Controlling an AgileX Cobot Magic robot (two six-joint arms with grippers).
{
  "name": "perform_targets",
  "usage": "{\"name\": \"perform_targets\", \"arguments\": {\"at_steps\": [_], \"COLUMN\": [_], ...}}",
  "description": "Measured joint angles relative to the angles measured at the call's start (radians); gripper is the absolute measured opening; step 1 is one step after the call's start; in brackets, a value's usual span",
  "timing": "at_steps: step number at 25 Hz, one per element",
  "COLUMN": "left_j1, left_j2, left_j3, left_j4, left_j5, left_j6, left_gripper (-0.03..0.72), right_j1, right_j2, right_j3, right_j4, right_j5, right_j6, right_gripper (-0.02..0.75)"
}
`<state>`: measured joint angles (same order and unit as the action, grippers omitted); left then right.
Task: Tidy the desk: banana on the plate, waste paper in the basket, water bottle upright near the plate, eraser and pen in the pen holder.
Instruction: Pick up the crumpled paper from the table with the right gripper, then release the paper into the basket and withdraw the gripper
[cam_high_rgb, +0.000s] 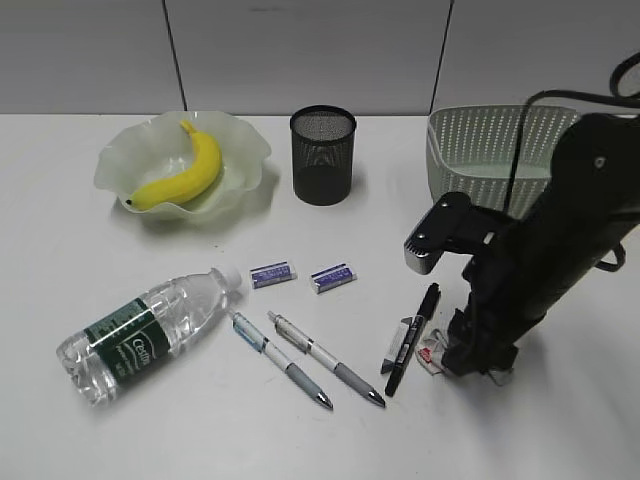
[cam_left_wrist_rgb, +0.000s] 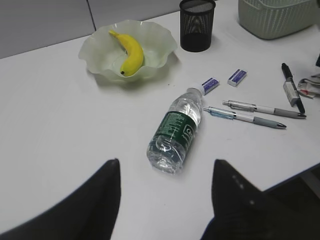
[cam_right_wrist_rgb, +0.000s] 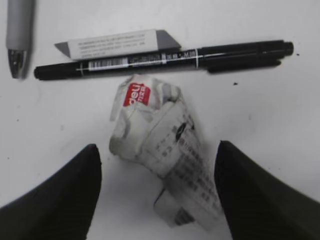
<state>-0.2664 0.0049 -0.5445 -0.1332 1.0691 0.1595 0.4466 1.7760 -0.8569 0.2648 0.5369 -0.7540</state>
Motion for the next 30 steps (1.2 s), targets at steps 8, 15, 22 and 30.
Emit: {"name": "perform_targets", "arguments": {"at_steps": [8,15,22,30], "left_j1": [0.000,0.000,0.000,0.000], "left_j2": [0.000,0.000,0.000,0.000], "left_j3": [0.000,0.000,0.000,0.000], "left_j4": [0.000,0.000,0.000,0.000], "left_j5": [0.000,0.000,0.000,0.000], "left_j6": [0.000,0.000,0.000,0.000], "left_gripper": [0.435,0.435,0.435,0.435], "right_j1": [0.000,0.000,0.000,-0.005], "right_j2": [0.109,0.114,0.002,-0.173], "right_j3": [-0.044,-0.051,-0.052,-0.119], "right_j4": [-0.025,-0.065,-0.176,-0.544], "right_j5": [-0.006,0.042,0.091,-0.092], "right_j6": [0.000,0.000,0.166,0.536], "right_gripper": [0.468,0.070,0.060,0.060]}}
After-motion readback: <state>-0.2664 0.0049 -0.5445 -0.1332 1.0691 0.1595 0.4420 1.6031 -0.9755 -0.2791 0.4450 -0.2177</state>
